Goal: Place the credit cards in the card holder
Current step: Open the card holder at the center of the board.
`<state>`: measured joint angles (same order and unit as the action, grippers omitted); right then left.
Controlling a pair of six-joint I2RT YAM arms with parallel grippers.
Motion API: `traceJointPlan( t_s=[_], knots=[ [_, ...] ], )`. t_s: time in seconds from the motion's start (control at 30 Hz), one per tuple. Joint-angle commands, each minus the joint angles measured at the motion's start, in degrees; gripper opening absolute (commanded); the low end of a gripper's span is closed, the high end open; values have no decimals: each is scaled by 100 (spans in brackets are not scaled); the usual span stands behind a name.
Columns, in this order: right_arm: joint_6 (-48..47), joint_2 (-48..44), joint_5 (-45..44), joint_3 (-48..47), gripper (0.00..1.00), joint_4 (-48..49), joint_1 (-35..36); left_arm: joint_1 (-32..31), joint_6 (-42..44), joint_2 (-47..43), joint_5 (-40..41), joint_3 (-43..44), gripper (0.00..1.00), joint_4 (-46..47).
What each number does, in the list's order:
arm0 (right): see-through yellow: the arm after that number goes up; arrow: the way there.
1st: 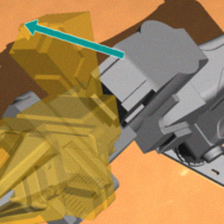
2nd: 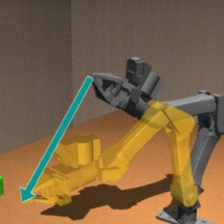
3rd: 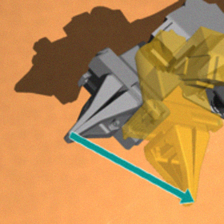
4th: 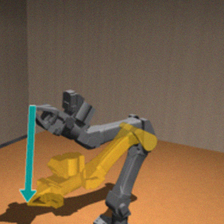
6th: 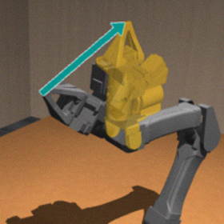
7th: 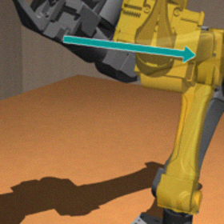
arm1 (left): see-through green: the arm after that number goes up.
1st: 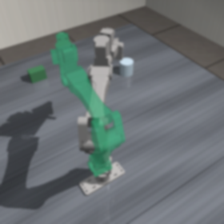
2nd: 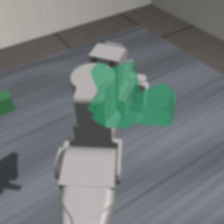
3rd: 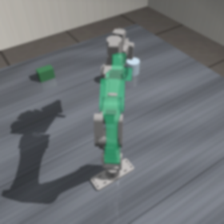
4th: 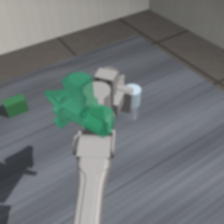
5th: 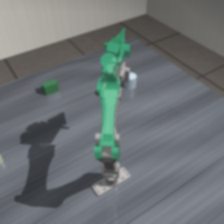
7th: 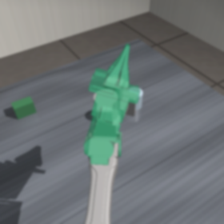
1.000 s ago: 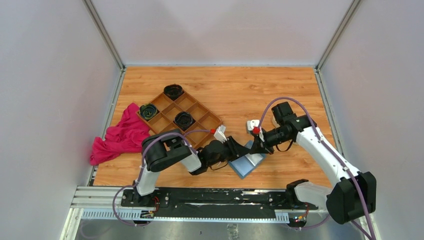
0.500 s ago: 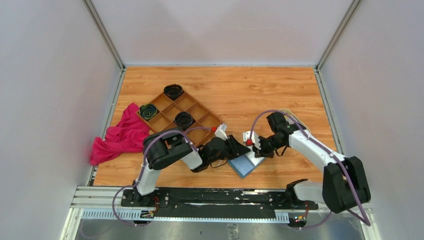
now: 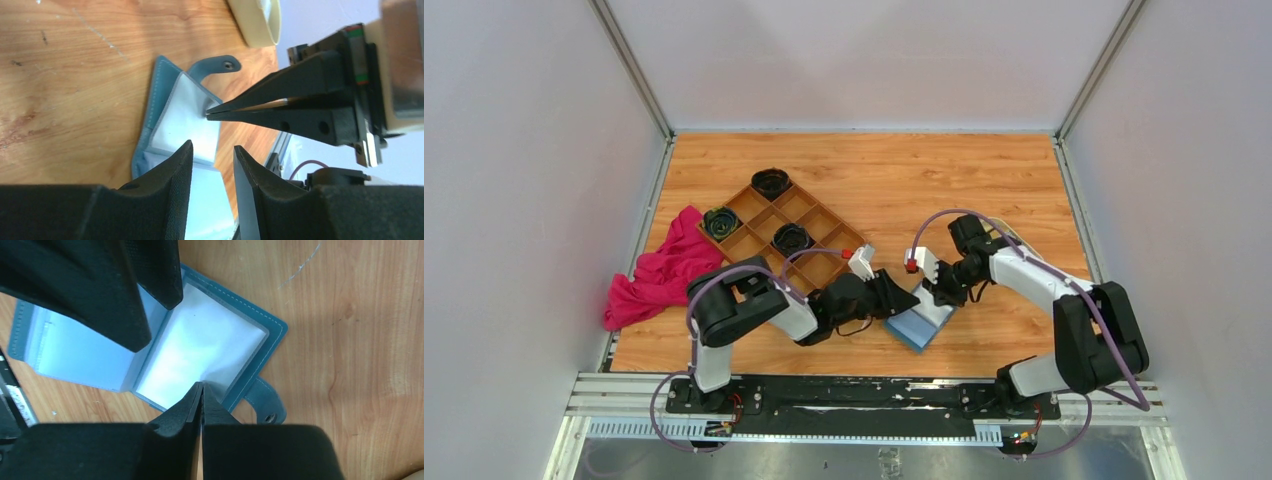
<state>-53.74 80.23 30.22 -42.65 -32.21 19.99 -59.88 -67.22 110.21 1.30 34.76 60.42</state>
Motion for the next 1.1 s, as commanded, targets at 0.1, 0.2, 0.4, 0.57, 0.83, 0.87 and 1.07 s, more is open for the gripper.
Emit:
traceJointPlan(
  t_s=[0.1, 0.2, 0.4, 0.57, 0.83, 0.87, 1.07],
  knots=[
    [80, -96, 910, -460, 5, -891, 67, 20, 673, -814, -77, -439, 39, -90],
    [-124, -220, 1288, -489, 6, -1111, 67, 11, 821, -1072, -86, -577, 39, -214],
    [-550, -389, 1827, -405, 9, -1391, 161, -109, 895, -1385, -86, -877, 39, -300],
    [-562, -250, 1714, -393, 10, -1374, 370, -425, 863, -1442, 19, -954, 39, -530],
    [-58, 102, 923, -388, 10, -975, 608, -931, 890, -1445, 518, -791, 39, -1437],
    [-32, 186, 884, -392, 10, -980, 621, -978, 882, -1420, 579, -750, 39, -1572],
    [67, 720, 647, -484, 10, -1085, 872, -1000, 760, -1285, 948, -636, 40, -2236]
  ],
)
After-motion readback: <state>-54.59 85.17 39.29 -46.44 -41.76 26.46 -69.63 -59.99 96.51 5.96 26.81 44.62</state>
